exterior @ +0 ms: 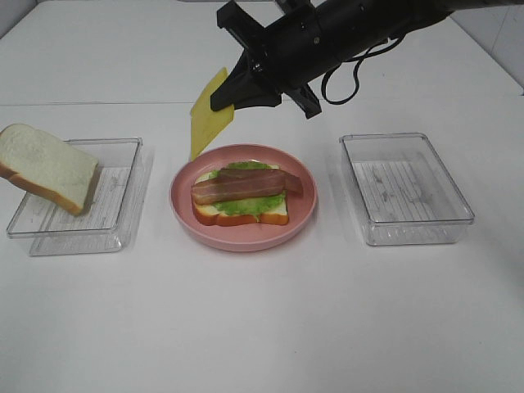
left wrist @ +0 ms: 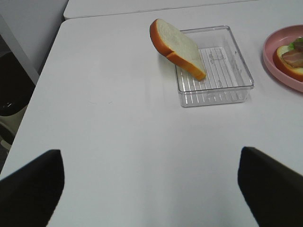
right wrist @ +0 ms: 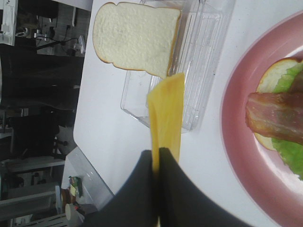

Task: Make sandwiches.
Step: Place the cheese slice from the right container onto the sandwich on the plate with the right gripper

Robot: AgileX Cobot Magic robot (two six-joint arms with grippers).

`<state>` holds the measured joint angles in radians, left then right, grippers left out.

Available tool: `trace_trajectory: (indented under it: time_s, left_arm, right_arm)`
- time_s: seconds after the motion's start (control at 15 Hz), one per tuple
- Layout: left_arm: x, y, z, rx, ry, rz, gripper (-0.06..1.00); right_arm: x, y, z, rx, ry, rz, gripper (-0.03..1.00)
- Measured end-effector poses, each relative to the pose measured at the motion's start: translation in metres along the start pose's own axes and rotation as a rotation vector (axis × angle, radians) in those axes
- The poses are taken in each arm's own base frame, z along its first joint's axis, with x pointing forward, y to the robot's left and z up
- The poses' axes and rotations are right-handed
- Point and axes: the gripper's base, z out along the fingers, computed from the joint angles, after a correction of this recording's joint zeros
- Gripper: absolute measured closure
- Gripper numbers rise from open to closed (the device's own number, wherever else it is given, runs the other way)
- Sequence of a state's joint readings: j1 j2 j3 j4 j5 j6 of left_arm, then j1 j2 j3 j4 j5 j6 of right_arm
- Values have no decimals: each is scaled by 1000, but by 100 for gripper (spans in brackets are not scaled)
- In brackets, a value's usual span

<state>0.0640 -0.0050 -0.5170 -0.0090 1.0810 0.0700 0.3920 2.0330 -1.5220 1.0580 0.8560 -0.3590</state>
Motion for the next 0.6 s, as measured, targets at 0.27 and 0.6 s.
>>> trace_trajectory:
  time_s: [0.27,0.6]
  left_arm:
    - [0,0,0,0,0,0,3]
    - [0,0,0,0,0,0,3]
  right_arm:
    - [-5,-29,17,-4,0,86,95]
    - [-7,-57,31,-3,20,150,95]
